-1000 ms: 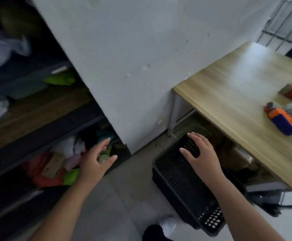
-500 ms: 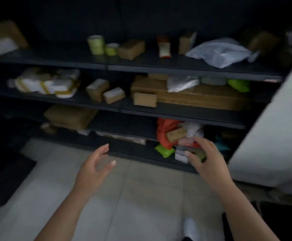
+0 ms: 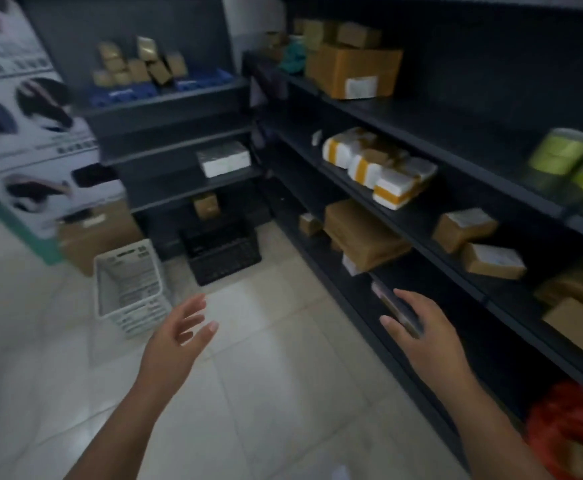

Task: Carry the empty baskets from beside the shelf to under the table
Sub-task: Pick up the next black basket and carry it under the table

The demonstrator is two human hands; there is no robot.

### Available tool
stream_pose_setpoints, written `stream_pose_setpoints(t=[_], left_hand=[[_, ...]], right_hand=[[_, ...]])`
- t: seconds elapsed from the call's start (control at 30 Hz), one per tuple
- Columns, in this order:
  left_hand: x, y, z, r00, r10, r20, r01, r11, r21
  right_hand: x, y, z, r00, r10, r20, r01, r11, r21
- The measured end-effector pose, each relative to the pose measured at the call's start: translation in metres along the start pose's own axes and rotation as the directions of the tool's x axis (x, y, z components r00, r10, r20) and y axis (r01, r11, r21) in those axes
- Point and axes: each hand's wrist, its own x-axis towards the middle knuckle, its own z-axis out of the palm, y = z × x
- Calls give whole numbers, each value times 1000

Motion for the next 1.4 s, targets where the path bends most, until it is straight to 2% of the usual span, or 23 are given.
stream_pose_setpoints(t=[0.23,0.57,0.77,0.97,1.2,1.4], left_hand=[[71,-30,-52,952,-121,-282,124,992,-7],[236,-121,-116,865,-245,-439,236,969,-75],[357,-171,-187,850,-324,-415,300,946,-123],[473,-191,-241,851,-350,-392,325,936,-133],[608,-226,-241,864,-361,-351,336,933,-131],[742,-275,-213,849,-435,-298,418,900,-123]], right_hand=[[156,-39,73,974,-130,186,124,991,44],[344,-101,250,922,-196,333,197,980,30],[439,-160,370,916,-169,365,173,985,22],[535,-203,445,929,-114,353,122,993,0],[647,-207,513,938,-69,340,92,995,-50],[774,-188,584,932,2,362,24,997,-68]])
